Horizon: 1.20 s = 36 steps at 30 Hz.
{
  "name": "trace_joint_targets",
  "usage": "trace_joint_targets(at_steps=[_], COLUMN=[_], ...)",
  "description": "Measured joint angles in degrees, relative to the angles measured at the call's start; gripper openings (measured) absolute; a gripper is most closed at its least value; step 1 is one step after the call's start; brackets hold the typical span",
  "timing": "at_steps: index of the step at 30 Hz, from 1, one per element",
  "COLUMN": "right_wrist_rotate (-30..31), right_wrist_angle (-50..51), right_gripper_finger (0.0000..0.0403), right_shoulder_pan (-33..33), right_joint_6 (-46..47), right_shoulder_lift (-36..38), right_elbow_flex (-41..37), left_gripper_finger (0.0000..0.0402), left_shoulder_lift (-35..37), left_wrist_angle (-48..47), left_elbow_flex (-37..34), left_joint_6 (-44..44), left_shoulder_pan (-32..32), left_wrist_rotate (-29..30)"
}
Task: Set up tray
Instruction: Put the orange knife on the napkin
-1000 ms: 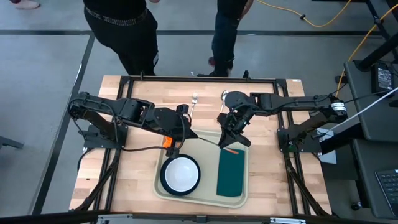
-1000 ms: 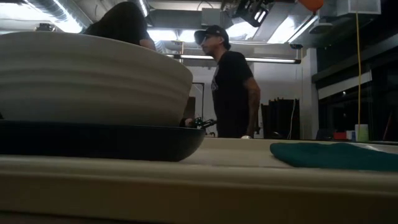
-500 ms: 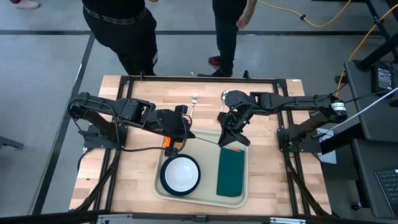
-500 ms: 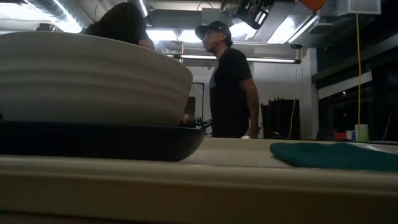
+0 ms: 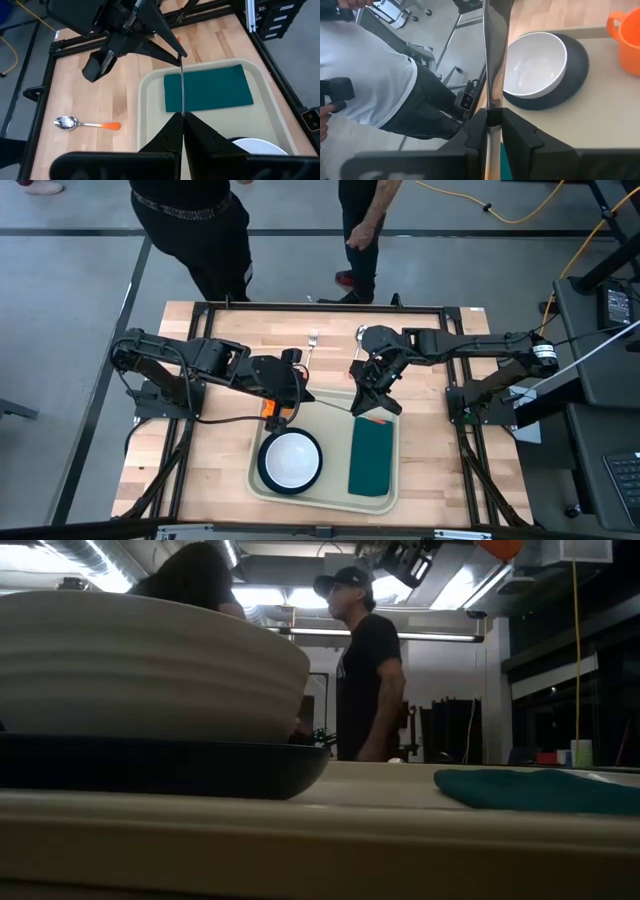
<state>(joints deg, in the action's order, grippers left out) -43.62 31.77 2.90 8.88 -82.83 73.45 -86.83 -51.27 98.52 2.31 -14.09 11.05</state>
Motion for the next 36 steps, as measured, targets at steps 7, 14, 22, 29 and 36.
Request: trace_joint_targets(at_steps=[7,14,22,29,36], right_wrist_rotate=[1.2,5.1,5.6,5.7,5.7], right_wrist_angle=[0.5,0.8,1.4,1.9,2.1], right_gripper_finger=[0.0058,0.0062,0.0109,0.0141,0.0144], right_shoulder_pan=[0.0,0.0,0.0,0.0,0.0], right_joint_6=[1.3,2.5,2.7,2.6,2.4], right_shoulder_lift=[0.0,0.0,0.0,0.0,0.0], right_elbow_flex=[0.0,0.0,0.0,0.0,0.0], left_gripper_finger=[0.0002,0.0002,0.0002,0.0002,0.0002], left_shoulder_lift=[0.0,0.0,0.0,0.0,0.0], left_wrist_angle=[0.0,0.0,0.0,-0.1,0.0], left_elbow_flex=[0.0,0.0,0.0,0.0,0.0], left_joint_6=[0.4,0.4,0.3,0.4,0.6], left_shoulder_pan=[0.0,0.0,0.0,0.0,0.0], left_wrist_rotate=[0.2,0.0,-2.0,-1.8,-0.9])
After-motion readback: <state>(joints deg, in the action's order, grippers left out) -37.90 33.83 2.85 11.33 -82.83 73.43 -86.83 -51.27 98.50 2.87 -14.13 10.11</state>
